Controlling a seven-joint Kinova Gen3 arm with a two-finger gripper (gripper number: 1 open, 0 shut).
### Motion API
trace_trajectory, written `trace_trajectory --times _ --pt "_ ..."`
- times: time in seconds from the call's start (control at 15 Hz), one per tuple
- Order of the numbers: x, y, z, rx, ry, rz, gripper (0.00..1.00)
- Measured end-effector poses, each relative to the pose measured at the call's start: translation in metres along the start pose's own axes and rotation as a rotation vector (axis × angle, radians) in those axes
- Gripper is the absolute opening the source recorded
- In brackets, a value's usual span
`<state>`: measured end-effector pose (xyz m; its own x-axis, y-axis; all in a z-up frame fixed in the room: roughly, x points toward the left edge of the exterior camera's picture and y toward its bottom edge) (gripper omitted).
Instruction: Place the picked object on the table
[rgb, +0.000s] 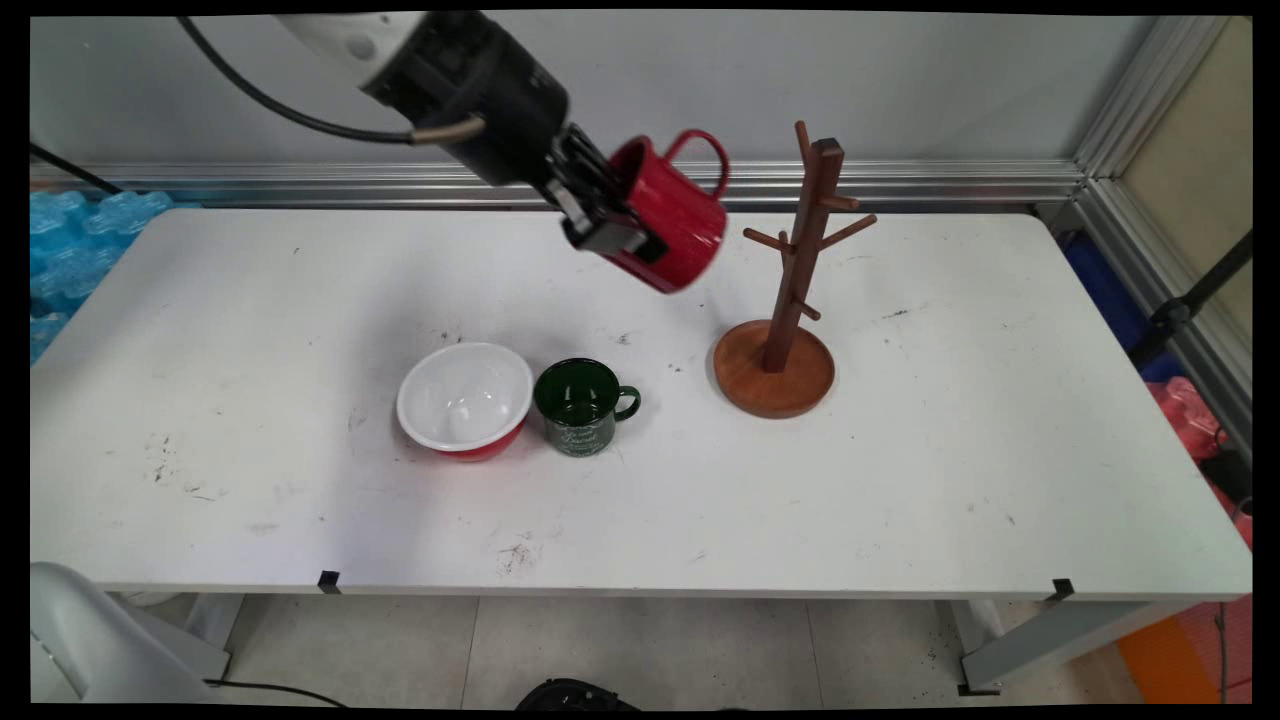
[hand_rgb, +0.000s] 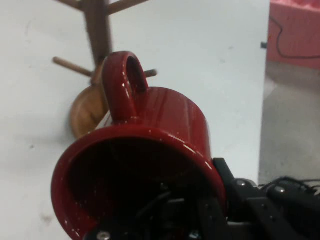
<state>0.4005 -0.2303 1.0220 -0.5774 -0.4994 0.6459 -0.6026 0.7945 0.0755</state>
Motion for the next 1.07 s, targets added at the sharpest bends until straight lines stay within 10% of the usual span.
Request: trace_trajectory --times 1.07 --pt "-0.004 -0.102 -0.031 0.099 -0.125 0.308 0.0"
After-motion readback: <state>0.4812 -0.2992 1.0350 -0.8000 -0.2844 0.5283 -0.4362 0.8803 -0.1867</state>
